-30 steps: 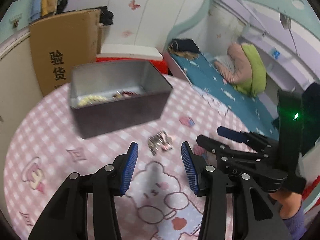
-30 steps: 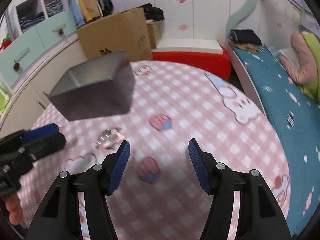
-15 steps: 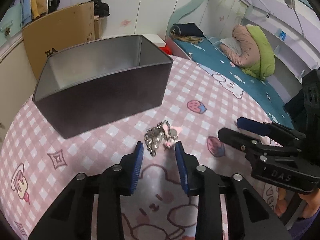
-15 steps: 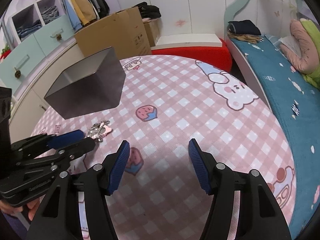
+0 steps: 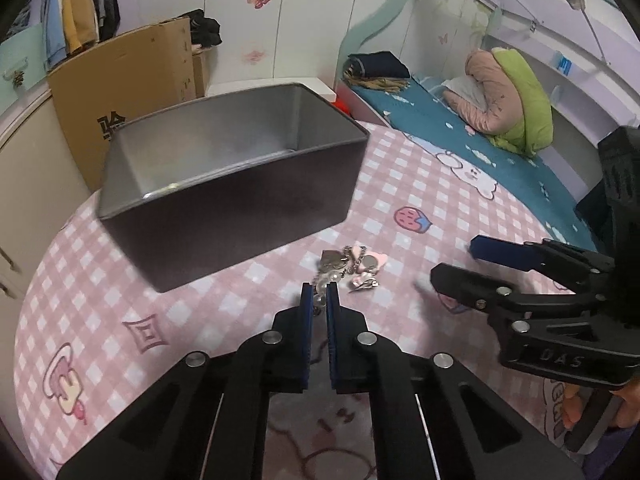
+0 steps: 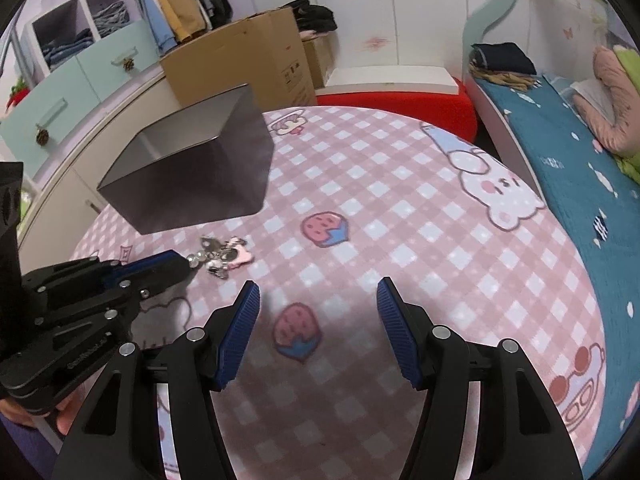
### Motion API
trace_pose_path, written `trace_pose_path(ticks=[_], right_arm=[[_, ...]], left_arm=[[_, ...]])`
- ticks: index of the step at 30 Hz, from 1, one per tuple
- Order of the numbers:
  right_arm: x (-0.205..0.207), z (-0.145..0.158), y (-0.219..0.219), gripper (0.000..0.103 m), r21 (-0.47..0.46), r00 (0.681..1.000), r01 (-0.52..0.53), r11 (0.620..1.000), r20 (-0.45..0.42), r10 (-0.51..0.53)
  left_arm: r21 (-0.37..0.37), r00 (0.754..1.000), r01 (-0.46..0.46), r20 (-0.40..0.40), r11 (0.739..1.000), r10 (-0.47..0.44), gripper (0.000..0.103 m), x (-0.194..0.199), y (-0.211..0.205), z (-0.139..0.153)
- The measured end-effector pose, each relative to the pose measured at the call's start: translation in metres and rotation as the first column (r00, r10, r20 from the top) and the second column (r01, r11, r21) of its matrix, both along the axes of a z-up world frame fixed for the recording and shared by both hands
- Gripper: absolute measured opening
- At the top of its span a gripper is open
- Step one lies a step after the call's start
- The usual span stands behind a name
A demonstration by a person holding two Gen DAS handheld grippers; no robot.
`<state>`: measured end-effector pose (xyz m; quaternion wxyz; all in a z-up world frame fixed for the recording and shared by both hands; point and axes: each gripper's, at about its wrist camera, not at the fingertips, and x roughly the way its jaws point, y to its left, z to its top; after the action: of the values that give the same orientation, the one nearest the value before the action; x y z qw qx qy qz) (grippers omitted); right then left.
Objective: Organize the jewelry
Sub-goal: 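Grasp the silver charm cluster with the left tool while the right grasps the chain, then lower both held items into the grey box and open both tools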
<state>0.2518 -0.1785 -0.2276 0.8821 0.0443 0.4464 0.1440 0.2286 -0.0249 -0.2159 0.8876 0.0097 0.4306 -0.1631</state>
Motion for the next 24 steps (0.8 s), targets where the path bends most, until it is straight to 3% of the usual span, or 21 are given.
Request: trace_pose_path(ticks=[15,16,18,21,24], right_arm=[[0.011,-0.001,0.060,0.059,-0.099,0.995,-0.093,0.991,0.015,0.095],[0.011,-0.001,0.062,0.054,-0.106,0.995,-0.094,0.990,0.019,0.097],[0.010,-0.001,0.066,0.034,-0.153,0.996,-0.083,0.985,0.033,0.089],[0.011,-0.001,0.064,0.023,-0.151,0.996,-0.081,0.985,0.030,0.086],[0.009,0.000,0.064,0.017,-0.152,0.996,-0.084,0.985,0.028,0.089]], left_arm=[[-0.064,0.994,-0.104,0.009,0.993,0.105,0.005,-0.016,0.065,0.015],[-0.067,0.995,-0.101,0.009,0.993,0.102,0.005,-0.016,0.066,0.015],[-0.074,0.995,-0.097,0.011,0.993,0.098,0.005,-0.017,0.066,0.017],[-0.087,0.996,-0.089,0.012,0.992,0.090,0.005,-0.017,0.065,0.019],[-0.097,0.997,-0.079,0.016,0.992,0.081,0.005,-0.018,0.062,0.022]])
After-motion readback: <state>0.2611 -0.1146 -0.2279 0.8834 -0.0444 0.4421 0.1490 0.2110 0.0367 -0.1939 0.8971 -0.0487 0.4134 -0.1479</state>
